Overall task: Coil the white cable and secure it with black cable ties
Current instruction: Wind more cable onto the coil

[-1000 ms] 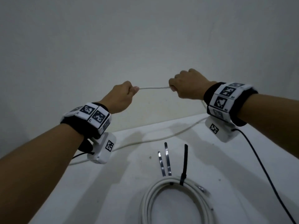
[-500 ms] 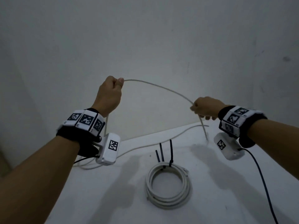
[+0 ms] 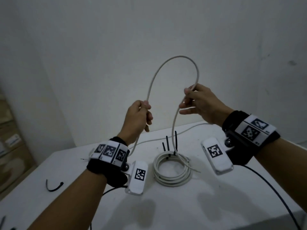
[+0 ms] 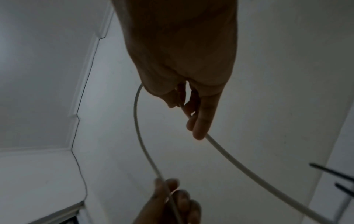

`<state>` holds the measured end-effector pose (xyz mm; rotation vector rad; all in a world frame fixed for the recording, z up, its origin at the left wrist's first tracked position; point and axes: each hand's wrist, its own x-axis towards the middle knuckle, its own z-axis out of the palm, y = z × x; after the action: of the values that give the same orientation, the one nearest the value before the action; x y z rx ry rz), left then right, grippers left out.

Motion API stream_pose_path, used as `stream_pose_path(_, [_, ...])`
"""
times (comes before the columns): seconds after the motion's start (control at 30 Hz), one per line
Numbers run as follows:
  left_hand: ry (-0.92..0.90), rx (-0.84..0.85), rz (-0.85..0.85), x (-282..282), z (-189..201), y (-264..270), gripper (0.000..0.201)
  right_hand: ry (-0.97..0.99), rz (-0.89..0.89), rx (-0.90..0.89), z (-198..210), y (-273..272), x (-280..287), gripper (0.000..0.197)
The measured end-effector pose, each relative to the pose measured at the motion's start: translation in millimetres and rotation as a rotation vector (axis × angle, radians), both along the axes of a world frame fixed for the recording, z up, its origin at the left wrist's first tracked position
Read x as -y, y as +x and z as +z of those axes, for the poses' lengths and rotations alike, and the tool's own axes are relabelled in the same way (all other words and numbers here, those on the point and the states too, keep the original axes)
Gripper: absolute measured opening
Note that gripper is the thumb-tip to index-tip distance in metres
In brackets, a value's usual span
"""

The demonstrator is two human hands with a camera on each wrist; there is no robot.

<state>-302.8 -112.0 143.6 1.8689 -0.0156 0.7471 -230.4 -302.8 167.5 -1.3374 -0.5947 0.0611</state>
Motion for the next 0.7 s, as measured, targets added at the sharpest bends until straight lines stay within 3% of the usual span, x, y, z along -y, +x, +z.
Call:
stream_pose_path(0.1, [0.04,-0.024,-0.019,6,-17,-4,0.02,0.007,0.103,-0.04,-5,-15,-10,0.015])
stream_pose_path(0.3, [-0.094,-0.114,-0.043,10,-43,-6,0.02,-0.045,0.154,-0.075,-24,-34,-31,0.02])
stream_pose_path(0.43, [-0.042,-0.22,0.015,2,-63,-10,0.022,-0.151,0.078,-0.1,-40,-38,-38,0.022])
stream_pose_path(0.53, [0.009,-0.293,0.088,-14,-77,-13,0.022,-0.215,0.136,-0.195,-51,-40,-35,0.019])
stream_pose_path(0.6, [0.068,-0.326,0.146,-25,-81,-15,0.023,-0.382,0.127,-0.165,-57,-39,-31,0.017])
stream_pose_path(0.7, [0.13,-0.35,0.261,-40,-83,-19,0.016,-0.831,0.078,0.039,-61,-39,-25,0.028])
